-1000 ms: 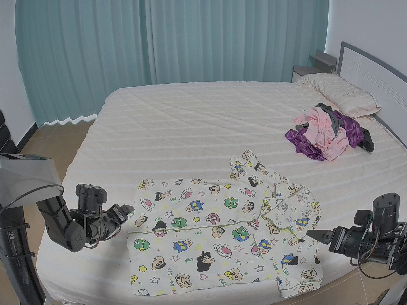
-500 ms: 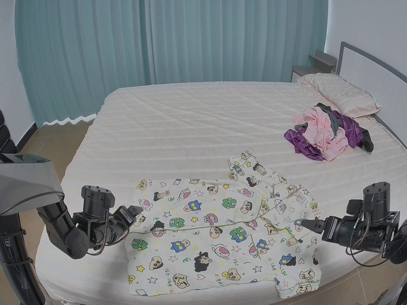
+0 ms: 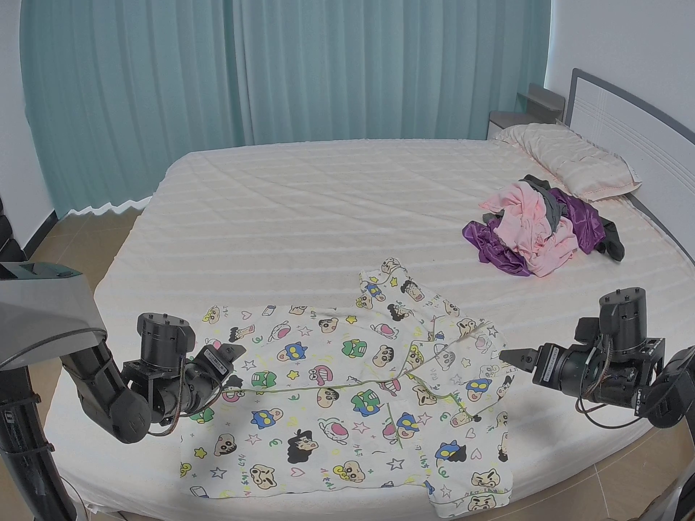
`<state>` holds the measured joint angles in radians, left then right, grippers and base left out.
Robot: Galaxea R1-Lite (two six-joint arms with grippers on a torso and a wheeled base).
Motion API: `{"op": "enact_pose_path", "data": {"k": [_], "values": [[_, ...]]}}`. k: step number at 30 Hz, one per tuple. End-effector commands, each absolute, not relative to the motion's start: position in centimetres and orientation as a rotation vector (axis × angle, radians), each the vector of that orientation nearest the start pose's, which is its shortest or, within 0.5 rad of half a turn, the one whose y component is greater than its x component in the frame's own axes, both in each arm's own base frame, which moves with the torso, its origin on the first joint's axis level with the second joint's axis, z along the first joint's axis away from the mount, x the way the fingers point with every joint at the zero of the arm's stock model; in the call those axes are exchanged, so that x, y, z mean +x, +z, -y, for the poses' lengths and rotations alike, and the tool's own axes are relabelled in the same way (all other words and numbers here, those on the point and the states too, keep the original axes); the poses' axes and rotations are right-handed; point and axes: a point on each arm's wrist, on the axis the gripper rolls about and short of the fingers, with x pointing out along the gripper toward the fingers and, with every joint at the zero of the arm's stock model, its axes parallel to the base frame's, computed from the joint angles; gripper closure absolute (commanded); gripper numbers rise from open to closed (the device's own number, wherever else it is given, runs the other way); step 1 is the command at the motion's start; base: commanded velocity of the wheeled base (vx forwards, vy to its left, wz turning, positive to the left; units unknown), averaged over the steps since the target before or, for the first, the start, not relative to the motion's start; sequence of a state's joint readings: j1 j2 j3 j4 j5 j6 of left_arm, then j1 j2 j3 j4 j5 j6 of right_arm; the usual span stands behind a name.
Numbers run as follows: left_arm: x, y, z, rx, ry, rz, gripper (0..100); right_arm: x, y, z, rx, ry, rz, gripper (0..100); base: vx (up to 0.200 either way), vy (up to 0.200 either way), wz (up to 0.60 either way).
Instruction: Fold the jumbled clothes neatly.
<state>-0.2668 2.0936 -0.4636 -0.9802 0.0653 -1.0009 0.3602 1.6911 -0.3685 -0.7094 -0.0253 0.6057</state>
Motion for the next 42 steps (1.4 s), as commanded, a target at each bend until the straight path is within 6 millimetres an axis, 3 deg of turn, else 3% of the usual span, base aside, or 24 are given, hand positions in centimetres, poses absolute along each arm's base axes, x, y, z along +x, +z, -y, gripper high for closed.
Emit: {"op": "enact_pose_path", "data": {"k": [1, 9, 10, 13, 19, 23, 25, 33, 35, 38, 42], "values": [[28.9, 2.4, 7.6, -0.914, 0.136, -0.627, 0, 24.1, 8.2, -9.1, 0.462, 0.133, -0.693, 0, 0.2, 0.0, 0.0], [28.7, 2.2, 7.6, -0.913, 0.137, -0.63, 0, 27.3, 7.7, -10.1, 0.468, 0.13, -0.678, 0, 0.2, 0.0, 0.0], [28.5, 2.1, 7.5, -0.907, 0.144, -0.634, 0, 28.8, 7.3, -10.6, 0.47, 0.131, -0.672, 0, 0.0, 0.0, 0.0], [28.2, 2.0, 7.4, -0.903, 0.152, -0.636, 0, 29.8, 7.2, -10.9, 0.473, 0.132, -0.663, 0, 0.0, 0.0, 0.0], [26.0, 2.2, 6.2, -0.919, 0.197, -0.663, 0, 35.1, 5.8, -11.5, 0.489, 0.112, -0.632, 0, 0.0, 0.0, 0.0], [25.2, 2.1, 6.0, -0.968, 0.206, -0.655, 0, 37.0, 5.1, -12.2, 0.481, 0.108, -0.651, 0, 0.0, 0.0, 0.0], [24.3, 1.6, 5.4, -1.002, 0.22, -0.641, 0, 39.3, 4.4, -13.2, 0.462, 0.118, -0.663, 0, 0.0, 0.0, 0.0], [24.5, 0.8, 4.4, -1.027, 0.232, -0.595, 0, 43.6, 2.1, -15.0, 0.439, 0.145, -0.688, 0, 0.0, 0.0, 0.0], [24.5, 0.8, 4.4, -1.027, 0.232, -0.595, 0, 43.6, 2.1, -15.0, 0.439, 0.145, -0.688, 0, 0.0, 0.0, 0.0], [24.3, 0.7, 4.4, -1.036, 0.212, -0.617, 0, 46.4, 1.3, -16.0, 0.441, 0.171, -0.72, 0, 0.0, 0.0, 0.0], [23.9, 0.6, 4.4, -1.033, 0.211, -0.63, 0, 48.0, 0.2, -17.1, 0.442, 0.177, -0.721, 0, 0.0, 0.0, 0.0]]}}
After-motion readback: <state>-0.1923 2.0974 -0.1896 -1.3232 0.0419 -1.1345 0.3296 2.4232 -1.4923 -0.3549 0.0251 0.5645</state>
